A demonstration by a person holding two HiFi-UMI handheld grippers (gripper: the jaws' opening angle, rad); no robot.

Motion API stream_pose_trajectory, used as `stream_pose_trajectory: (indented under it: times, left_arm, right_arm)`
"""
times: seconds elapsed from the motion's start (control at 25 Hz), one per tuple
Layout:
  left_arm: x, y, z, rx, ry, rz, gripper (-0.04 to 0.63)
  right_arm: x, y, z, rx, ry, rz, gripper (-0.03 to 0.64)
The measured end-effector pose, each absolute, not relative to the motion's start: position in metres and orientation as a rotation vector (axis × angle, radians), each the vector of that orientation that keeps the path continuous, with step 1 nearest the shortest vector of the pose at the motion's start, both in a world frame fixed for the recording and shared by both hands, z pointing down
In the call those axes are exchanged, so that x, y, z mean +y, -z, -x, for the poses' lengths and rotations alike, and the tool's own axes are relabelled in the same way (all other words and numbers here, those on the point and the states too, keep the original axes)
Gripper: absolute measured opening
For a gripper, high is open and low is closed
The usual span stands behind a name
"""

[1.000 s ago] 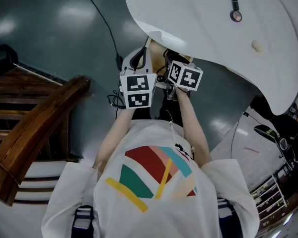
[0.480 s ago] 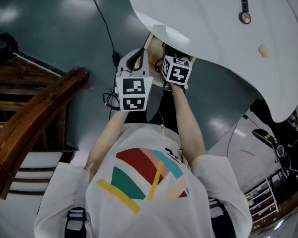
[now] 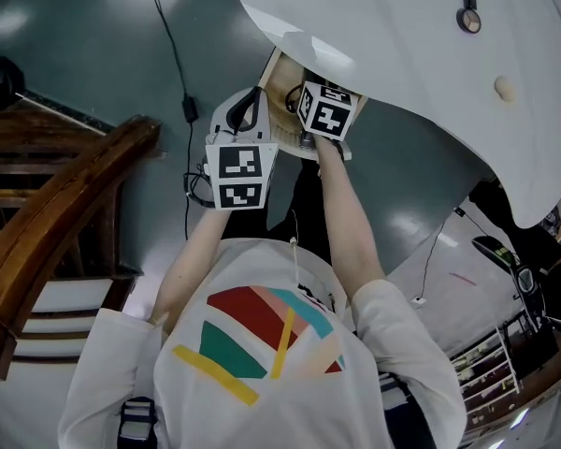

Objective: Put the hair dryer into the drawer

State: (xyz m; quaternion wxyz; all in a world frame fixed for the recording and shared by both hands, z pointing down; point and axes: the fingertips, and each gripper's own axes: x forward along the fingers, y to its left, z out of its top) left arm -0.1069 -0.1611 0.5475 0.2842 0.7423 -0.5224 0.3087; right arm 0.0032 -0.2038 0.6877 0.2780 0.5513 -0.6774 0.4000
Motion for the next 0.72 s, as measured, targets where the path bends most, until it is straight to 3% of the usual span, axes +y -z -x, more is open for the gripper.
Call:
stream_pose_trajectory:
  times: [0.72]
  left_arm:
    - [-0.137,-0.568,0.114,-1.426,-0.805,-1.929,0.015]
  right_arm:
    - [-0.209,-0.721,0.004,-1.867,-1.147,-1.528,0.175]
